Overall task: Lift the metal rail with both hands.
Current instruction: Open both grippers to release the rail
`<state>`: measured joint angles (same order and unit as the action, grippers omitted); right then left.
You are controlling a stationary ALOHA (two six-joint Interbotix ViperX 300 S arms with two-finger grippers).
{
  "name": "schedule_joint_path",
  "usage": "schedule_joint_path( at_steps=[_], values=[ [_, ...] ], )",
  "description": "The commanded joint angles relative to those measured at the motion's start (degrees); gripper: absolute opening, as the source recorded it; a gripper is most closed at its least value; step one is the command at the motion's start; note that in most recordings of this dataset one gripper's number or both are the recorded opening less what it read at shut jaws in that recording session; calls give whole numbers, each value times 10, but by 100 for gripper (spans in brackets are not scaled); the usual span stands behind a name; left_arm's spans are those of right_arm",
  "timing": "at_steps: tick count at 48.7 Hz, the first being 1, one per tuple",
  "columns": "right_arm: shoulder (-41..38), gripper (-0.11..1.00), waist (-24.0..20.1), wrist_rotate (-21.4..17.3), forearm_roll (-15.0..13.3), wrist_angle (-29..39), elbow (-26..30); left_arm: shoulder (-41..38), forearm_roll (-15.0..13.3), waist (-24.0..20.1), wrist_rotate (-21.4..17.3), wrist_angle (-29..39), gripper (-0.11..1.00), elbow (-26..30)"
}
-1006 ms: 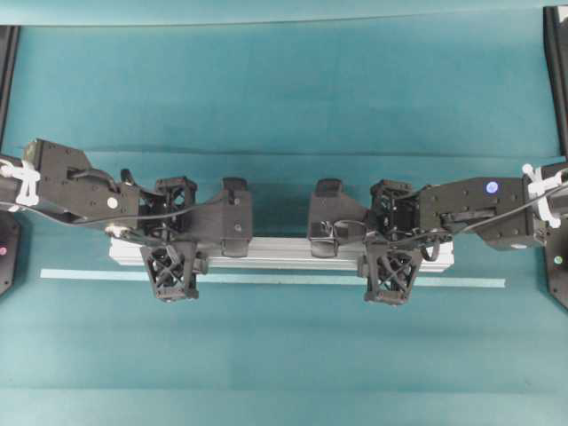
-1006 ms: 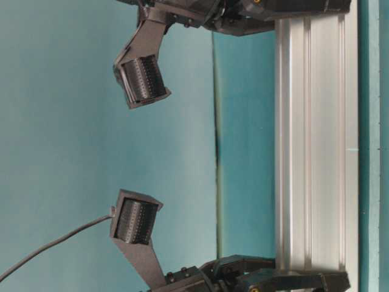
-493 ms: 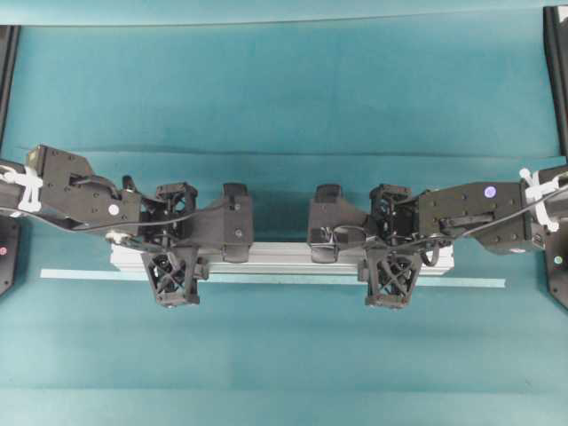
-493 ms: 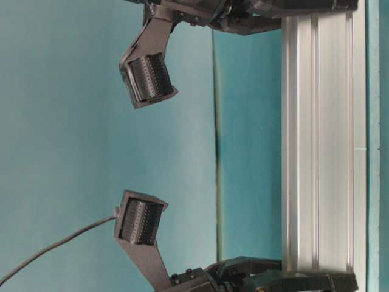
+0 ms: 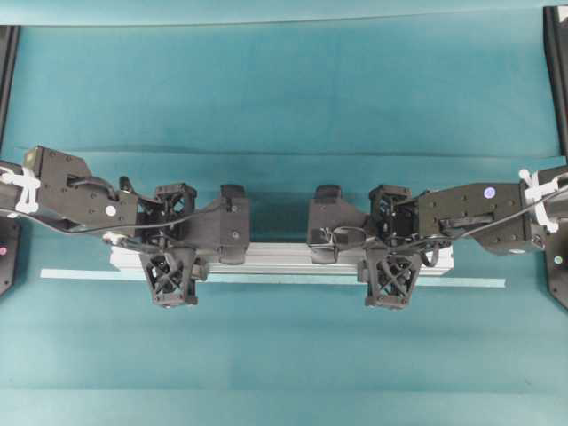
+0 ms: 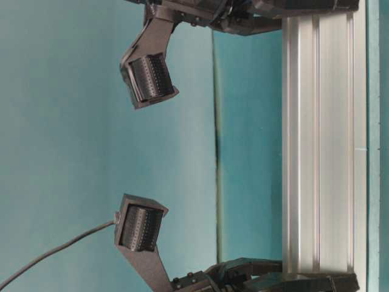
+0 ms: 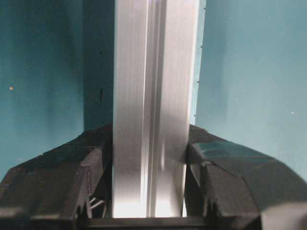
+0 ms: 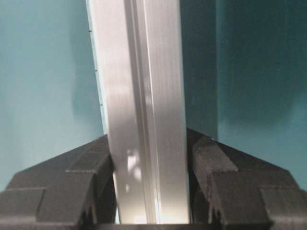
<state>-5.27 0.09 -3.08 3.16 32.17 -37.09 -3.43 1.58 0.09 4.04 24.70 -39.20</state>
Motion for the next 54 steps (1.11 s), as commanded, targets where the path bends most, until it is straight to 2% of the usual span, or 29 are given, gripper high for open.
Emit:
schedule_joint_path(
  at_steps=[1,11,18,20,24,28,30,33,36,44,54],
  values=[
    [-6,38,-4,-4,4,-13,3,4,0,-1,-4,-17,36,1],
    [-6,38,-4,-3,11,-18,3,3,0,-1,-28,-27,36,-4],
    [-6,40,-4,-5,11,-16,3,4,0,-2,-23,-27,36,-10],
    [-6,46,-4,-5,11,-16,4,4,0,-2,-20,-29,36,-11],
    [-7,71,-7,-1,11,-15,4,4,0,-2,-20,-28,40,-11],
    [-6,89,-11,4,11,-17,4,5,0,1,-30,-29,66,-12],
    [-6,94,-12,2,11,-18,4,5,0,2,-31,-31,78,-13],
    [-4,95,-14,0,11,-19,4,5,0,2,-32,-33,92,-14],
    [-2,94,-14,-4,11,-22,4,5,0,2,-32,-34,98,-14],
    [19,94,-13,-6,11,-19,6,24,0,2,-33,-32,96,-13],
    [101,94,-2,-16,11,-22,3,104,0,2,-32,-31,97,-16]
  ],
)
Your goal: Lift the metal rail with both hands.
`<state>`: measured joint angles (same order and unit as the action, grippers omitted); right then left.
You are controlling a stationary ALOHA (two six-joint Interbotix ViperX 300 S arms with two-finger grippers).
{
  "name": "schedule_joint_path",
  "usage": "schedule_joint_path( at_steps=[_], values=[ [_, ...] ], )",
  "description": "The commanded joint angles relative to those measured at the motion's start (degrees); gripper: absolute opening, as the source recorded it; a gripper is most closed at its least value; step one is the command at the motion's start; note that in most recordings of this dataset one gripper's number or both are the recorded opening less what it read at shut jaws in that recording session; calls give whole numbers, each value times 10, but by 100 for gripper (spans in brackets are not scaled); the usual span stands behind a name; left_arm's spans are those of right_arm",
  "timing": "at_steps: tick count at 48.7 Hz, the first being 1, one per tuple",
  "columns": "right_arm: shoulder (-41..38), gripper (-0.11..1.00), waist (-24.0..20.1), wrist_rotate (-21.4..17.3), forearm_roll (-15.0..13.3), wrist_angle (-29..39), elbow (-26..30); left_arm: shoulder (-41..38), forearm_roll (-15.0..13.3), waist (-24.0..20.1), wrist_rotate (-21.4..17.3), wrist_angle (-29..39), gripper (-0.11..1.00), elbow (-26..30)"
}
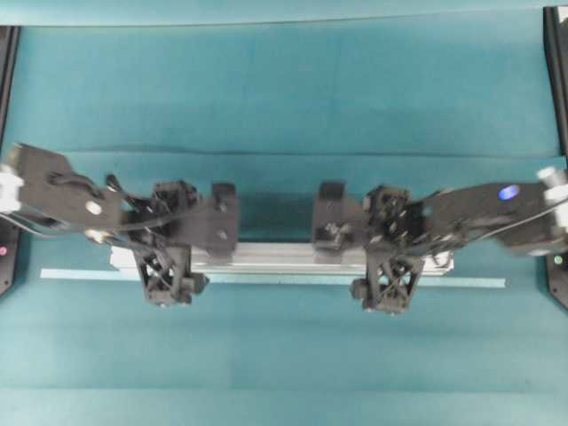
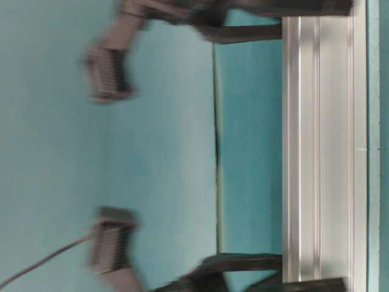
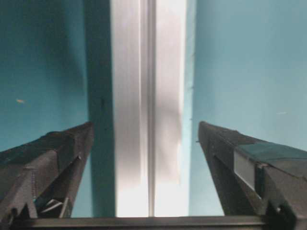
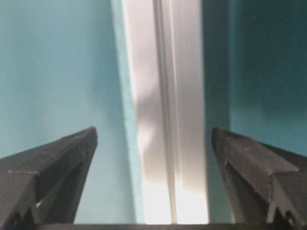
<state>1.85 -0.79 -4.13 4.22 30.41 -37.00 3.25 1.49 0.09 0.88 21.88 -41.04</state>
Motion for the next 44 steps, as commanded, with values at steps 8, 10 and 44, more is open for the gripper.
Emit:
schedule_joint_path(
  at_steps=[8,10,44],
  values=[
    [106,94,19,-5,-2,-6,1,112,1,2,0,-3,97,-2],
    [125,94,22,-5,-2,-6,1,130,1,2,0,-3,97,-4],
    [421,94,33,-5,-3,-165,-111,367,1,-1,8,-33,96,-40]
  ],
)
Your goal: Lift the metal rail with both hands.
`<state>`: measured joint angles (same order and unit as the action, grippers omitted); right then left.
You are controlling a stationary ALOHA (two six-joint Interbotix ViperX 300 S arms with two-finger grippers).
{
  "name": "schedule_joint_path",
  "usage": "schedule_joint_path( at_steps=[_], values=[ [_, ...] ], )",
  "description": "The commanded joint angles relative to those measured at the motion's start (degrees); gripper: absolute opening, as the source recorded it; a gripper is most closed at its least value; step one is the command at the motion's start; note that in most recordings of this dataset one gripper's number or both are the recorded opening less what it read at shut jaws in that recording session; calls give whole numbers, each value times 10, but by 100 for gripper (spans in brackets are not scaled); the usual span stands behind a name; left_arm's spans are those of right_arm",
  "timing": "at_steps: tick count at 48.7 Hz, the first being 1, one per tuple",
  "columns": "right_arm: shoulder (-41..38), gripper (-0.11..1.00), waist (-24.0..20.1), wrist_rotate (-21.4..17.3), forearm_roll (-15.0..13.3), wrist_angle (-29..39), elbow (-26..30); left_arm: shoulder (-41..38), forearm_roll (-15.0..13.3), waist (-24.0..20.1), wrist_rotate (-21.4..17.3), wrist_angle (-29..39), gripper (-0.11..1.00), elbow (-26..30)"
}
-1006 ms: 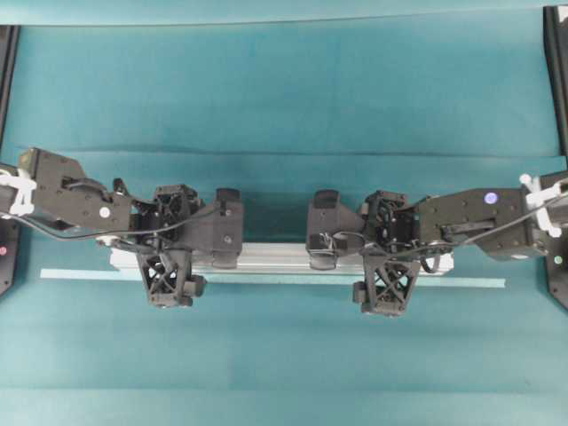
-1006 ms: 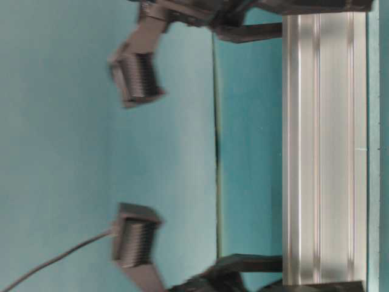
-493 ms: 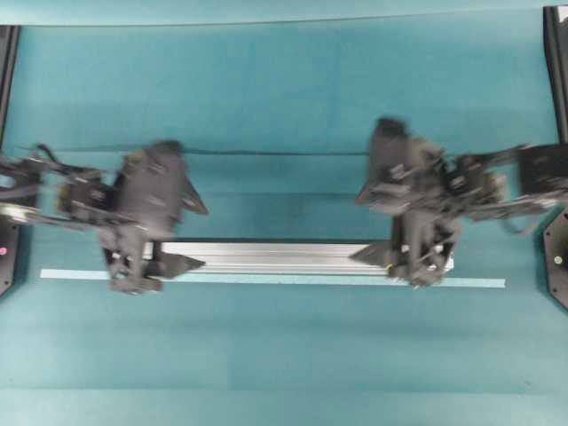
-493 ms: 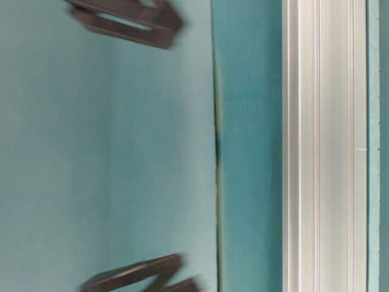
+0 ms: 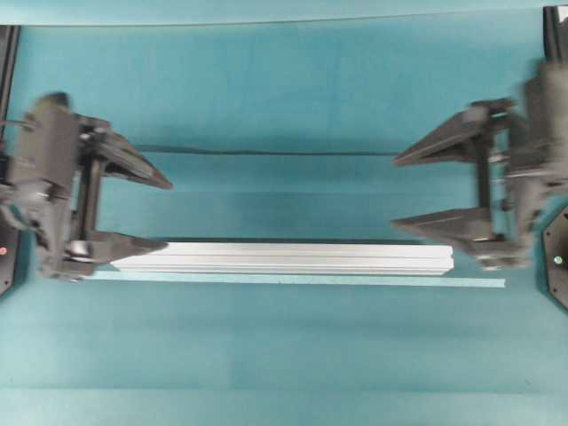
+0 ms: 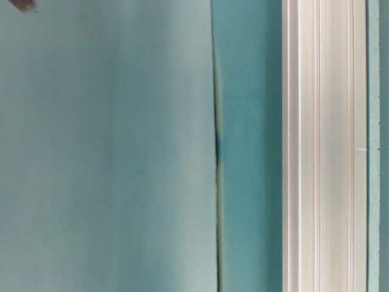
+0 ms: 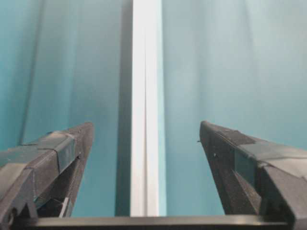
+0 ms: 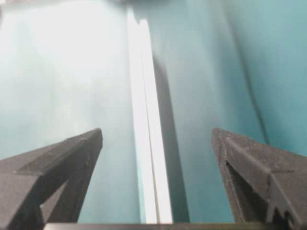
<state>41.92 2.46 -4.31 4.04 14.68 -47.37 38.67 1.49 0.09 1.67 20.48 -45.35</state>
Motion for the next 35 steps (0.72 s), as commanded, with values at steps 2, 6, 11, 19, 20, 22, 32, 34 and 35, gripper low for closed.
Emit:
schedule_joint_path(
  at_steps=[2,6,11,19,20,22,32,34,35],
  values=[
    [29,93,1,-4,-1,-8,-12,20,1,-2,1,-29,96,0],
    [43,93,1,-4,-1,-12,-22,38,1,-5,2,-54,96,-7],
    [54,93,3,-5,-1,-19,-31,57,1,-13,5,-69,96,-12],
    [62,93,4,-5,0,-33,-41,84,1,-18,11,-73,96,-18],
    [63,93,4,-5,0,-35,-41,88,1,-18,11,-73,96,-18],
    [65,93,4,-5,0,-40,-43,94,1,-18,11,-73,96,-18],
    [81,93,4,-4,0,-102,-57,119,2,-18,11,-73,96,-22],
    [84,93,4,-4,0,-113,-62,120,2,-18,11,-73,96,-22],
    [85,93,4,-4,0,-115,-64,121,1,-18,11,-73,96,-22]
  ],
)
